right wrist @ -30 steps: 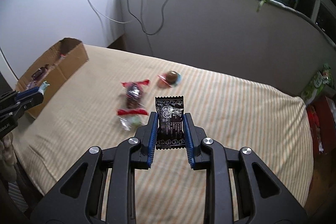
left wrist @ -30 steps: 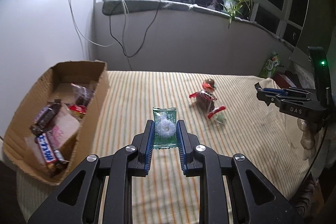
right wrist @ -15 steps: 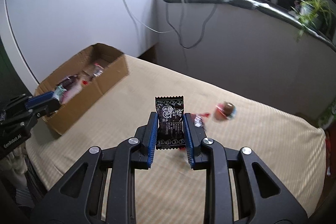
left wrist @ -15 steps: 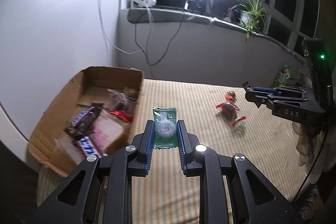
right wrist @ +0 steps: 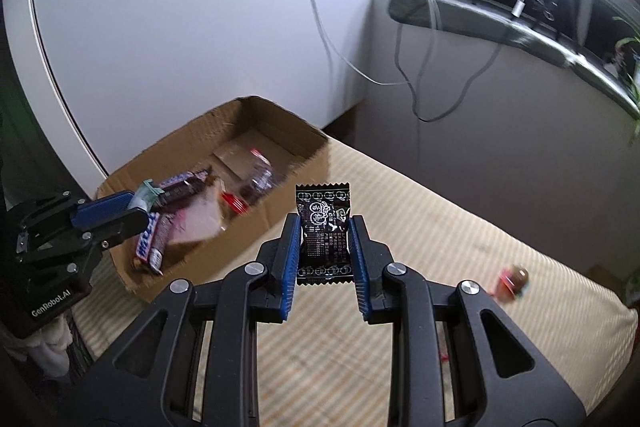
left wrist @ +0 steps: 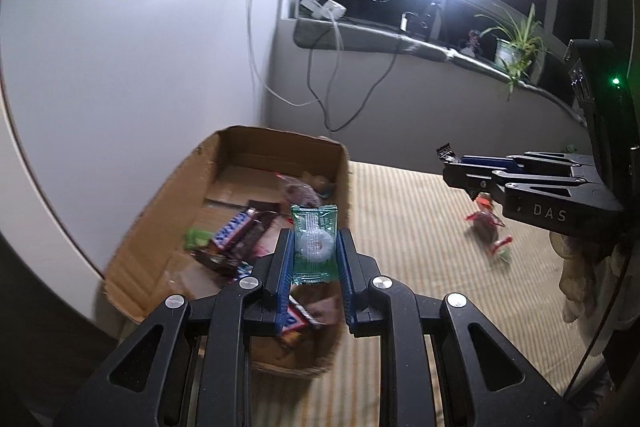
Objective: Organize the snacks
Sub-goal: 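Carry the green mint packet and black candy packet over the box with both grippers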
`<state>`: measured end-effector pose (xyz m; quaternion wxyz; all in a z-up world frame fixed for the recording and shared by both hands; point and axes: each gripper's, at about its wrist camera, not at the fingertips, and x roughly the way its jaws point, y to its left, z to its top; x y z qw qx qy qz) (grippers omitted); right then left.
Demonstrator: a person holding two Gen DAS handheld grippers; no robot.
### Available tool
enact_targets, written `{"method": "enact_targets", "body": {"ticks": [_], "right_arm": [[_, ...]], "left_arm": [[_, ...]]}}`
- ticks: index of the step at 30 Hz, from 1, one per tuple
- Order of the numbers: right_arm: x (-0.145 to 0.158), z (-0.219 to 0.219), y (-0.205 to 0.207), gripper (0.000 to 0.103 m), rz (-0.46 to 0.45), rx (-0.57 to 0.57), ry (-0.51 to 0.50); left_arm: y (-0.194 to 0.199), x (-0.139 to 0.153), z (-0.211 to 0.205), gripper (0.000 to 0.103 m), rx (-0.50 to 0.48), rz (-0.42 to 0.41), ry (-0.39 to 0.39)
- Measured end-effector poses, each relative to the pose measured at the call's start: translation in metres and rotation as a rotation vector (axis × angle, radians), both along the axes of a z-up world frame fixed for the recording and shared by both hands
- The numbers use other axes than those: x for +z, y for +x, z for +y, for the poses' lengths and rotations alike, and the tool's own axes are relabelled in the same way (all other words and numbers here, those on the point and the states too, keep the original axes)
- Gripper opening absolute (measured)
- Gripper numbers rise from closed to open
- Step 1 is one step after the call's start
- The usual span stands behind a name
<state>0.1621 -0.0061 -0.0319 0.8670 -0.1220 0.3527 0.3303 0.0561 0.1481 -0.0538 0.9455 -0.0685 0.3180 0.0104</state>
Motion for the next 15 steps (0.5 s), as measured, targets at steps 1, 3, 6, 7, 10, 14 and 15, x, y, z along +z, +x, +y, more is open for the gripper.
{"method": "enact_targets", "body": {"ticks": [1, 3, 6, 7, 10, 14, 15], "right_arm": [[0.000, 0.005, 0.001, 0.025, 0.002, 0.008, 0.001], [-0.001, 0.017, 0.004, 0.025, 0.006, 0.024, 0.001], [-0.003, 0.032, 0.006, 0.025, 0.009, 0.045, 0.002], [-0.003, 0.035, 0.007, 0.025, 0.009, 0.050, 0.001], [-0.005, 0.048, 0.010, 0.025, 0.014, 0.067, 0.000], [-0.008, 0.062, 0.015, 0.025, 0.025, 0.087, -0.003], [-0.009, 0.066, 0.015, 0.025, 0.027, 0.093, -0.003]], "left_arm": [[0.001, 0.000, 0.004, 0.020, 0.009, 0.000, -0.001], [0.002, -0.001, 0.010, 0.020, 0.020, 0.000, 0.001], [0.005, -0.003, 0.018, 0.020, 0.032, 0.000, 0.000], [0.005, -0.003, 0.020, 0.020, 0.037, 0.000, 0.001], [0.006, -0.005, 0.025, 0.020, 0.042, 0.000, 0.004], [0.008, -0.006, 0.030, 0.020, 0.048, 0.000, 0.004], [0.009, -0.007, 0.032, 0.020, 0.051, 0.000, 0.004]]}}
